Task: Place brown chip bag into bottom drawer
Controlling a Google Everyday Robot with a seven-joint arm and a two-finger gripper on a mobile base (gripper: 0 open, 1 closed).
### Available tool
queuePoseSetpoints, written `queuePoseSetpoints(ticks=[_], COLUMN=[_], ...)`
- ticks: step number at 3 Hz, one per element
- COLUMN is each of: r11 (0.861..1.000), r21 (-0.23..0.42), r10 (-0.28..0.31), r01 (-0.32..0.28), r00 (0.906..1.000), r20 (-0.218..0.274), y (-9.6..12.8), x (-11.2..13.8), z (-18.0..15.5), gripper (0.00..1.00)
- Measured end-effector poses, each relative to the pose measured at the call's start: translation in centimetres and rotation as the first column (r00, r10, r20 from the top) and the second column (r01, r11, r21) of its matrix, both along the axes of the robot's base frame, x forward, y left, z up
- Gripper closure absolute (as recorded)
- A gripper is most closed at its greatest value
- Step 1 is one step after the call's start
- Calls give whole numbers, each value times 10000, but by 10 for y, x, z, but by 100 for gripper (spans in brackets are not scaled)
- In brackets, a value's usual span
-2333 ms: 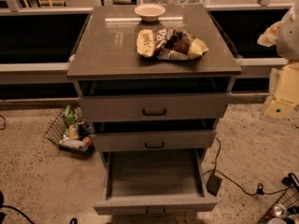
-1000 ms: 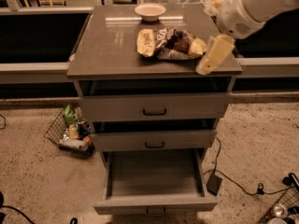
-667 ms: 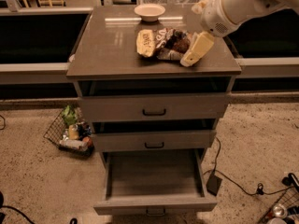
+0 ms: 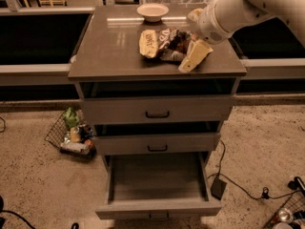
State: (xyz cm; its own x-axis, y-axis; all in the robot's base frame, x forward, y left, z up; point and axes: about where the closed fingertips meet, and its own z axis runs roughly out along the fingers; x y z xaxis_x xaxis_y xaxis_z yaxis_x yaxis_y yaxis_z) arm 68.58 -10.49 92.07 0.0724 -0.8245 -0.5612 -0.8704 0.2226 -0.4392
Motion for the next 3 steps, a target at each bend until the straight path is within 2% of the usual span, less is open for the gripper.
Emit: queuePoseSetpoints(ticks=[2,3], r11=[9990,9922], r21=[414,1195], r10=[-180,-418], r01=[167,347], r00=[9994,9975], r20=[299,574], y=[0,-7], x=[53,78], z=[-50,-68], gripper=[0,26])
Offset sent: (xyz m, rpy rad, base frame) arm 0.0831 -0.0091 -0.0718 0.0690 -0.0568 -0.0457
